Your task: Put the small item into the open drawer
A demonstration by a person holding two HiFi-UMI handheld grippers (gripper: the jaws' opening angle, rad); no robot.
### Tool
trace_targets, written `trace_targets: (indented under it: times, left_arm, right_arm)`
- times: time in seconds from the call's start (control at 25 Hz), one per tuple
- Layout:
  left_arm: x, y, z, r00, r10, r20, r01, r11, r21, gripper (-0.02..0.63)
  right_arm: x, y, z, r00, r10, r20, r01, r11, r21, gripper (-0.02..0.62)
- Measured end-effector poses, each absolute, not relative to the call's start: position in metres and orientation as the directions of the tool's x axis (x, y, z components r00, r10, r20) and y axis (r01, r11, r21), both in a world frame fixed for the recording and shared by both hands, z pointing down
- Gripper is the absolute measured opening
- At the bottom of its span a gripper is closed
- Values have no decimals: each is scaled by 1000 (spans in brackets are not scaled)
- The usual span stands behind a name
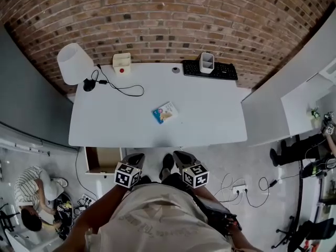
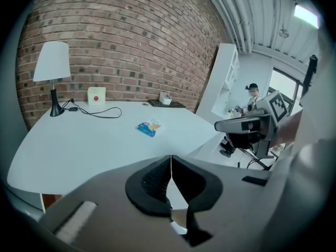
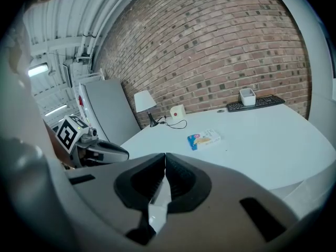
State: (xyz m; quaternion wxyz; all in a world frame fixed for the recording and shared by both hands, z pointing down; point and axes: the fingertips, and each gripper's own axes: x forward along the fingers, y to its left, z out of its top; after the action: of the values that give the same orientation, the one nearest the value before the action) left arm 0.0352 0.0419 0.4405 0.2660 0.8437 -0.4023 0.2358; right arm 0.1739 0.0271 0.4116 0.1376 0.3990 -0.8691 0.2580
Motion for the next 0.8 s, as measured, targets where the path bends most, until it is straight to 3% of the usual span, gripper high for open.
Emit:
trace_targets:
  times: [0.8]
  left_arm:
    - [80,-52,447,557,-534,636,-804,-539,252,9]
  right_arm:
    - [215,-70,421,-647,-607,462,-762,541,-357,6]
